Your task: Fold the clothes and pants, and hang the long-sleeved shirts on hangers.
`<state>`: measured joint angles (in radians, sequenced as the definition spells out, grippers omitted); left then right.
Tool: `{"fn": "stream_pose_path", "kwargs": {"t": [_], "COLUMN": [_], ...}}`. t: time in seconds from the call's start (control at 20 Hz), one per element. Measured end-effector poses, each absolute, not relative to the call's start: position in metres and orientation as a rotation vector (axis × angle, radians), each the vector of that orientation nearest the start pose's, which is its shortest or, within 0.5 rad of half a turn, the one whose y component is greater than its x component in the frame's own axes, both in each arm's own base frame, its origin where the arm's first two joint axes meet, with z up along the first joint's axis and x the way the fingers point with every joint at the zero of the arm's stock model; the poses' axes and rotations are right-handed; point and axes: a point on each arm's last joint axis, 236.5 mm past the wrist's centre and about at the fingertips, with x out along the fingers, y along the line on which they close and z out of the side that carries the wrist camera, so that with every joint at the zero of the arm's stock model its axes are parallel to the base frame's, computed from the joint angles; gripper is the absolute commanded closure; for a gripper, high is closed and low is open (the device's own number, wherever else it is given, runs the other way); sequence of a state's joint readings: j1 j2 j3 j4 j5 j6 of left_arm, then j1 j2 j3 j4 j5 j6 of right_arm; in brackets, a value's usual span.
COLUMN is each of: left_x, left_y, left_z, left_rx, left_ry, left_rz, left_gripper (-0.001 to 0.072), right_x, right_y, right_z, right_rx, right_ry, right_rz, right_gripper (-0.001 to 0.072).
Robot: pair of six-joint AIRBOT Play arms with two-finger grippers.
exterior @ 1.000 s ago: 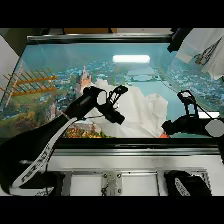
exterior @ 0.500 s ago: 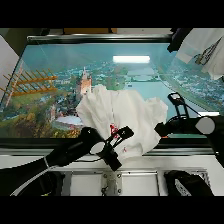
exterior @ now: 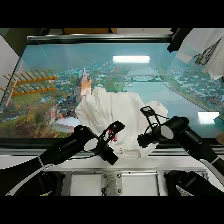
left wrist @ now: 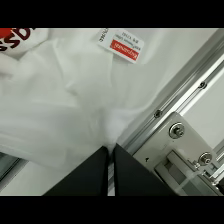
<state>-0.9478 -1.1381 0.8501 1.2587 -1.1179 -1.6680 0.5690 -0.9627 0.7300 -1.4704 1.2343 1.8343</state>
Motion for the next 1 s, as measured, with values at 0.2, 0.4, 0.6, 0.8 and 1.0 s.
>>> {"fn": "stream_pose_path", "kwargs": {"t": [0.2,0.4,0.6,0.8,1.0], "left_x": [0.133,0.134,0.134,0.135,0.136], "left_y": [-0.286,-0.285,-0.285,-0.285,-0.285], "left_z": [-0.036,-0.036,-0.036,-0.031,-0.020], "left_rx": [0.272,0.264,0.262,0.257,0.247], "left_ry": [1.485,1.487,1.488,1.475,1.438], "left_rz": [-0.812,-0.805,-0.804,-0.810,-0.822], "left_gripper": [0.0688,0.0688,0.0688,0.0688,0.0688], "right_x": [0.176,0.160,0.149,0.145,0.148], "right_y": [0.160,0.159,0.156,0.153,0.147], "right_z": [-0.052,-0.069,-0.086,-0.099,-0.102], "right_rx": [-0.137,-0.183,-0.219,-0.235,-0.266], "right_ry": [1.553,1.610,1.658,1.688,1.678], "right_rz": [0.188,0.091,0.002,-0.067,-0.089], "right_gripper": [0.0145,0.0146,0.0147,0.0271,0.0634]}}
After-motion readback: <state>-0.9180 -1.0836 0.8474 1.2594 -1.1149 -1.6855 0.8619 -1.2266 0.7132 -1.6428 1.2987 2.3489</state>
